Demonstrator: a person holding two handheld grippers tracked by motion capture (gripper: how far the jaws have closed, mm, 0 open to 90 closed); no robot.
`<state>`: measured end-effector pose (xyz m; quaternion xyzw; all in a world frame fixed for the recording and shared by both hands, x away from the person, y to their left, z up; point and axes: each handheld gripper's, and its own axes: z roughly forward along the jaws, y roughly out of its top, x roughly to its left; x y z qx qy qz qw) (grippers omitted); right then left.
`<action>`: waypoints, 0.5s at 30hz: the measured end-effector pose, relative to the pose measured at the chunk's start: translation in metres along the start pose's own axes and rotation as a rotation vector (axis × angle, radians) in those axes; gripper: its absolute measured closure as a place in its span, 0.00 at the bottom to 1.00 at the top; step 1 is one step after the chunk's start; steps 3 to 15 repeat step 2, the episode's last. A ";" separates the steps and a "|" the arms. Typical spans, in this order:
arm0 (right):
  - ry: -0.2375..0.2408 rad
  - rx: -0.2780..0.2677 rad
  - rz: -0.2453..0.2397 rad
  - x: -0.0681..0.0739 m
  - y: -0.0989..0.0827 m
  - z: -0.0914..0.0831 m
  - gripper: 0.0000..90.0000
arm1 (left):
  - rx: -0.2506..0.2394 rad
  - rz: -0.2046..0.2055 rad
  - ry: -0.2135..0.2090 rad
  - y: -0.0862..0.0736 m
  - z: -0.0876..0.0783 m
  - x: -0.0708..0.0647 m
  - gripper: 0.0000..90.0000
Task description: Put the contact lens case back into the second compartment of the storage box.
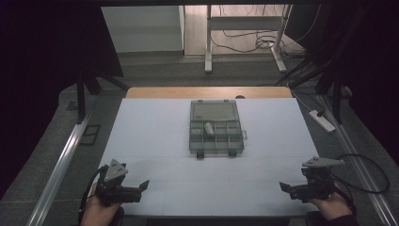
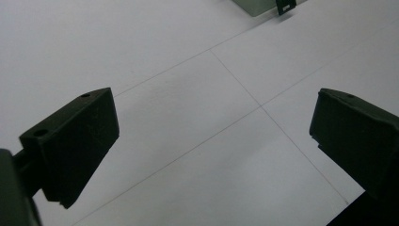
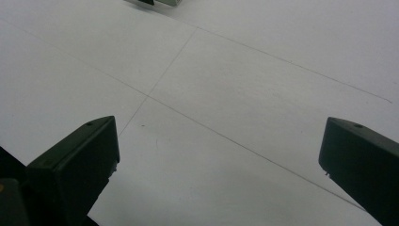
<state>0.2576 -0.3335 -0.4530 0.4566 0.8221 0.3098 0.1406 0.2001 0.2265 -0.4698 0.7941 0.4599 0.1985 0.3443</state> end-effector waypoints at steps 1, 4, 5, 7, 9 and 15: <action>0.000 0.000 0.000 0.000 0.000 0.000 0.00 | -0.001 0.000 0.000 0.000 0.000 0.000 0.02; 0.000 0.006 -0.001 0.000 0.000 0.000 0.00 | 0.000 0.000 0.000 0.001 0.000 0.000 0.02; 0.000 0.006 -0.001 0.000 0.000 0.000 0.00 | 0.000 0.000 0.000 0.001 0.000 0.000 0.02; 0.000 0.006 -0.001 0.000 0.000 0.000 0.00 | 0.000 0.000 0.000 0.001 0.000 0.000 0.02; 0.000 0.006 -0.001 0.000 0.000 0.000 0.00 | 0.000 0.000 0.000 0.001 0.000 0.000 0.02; 0.000 0.006 -0.001 0.000 0.000 0.000 0.00 | 0.000 0.000 0.000 0.001 0.000 0.000 0.02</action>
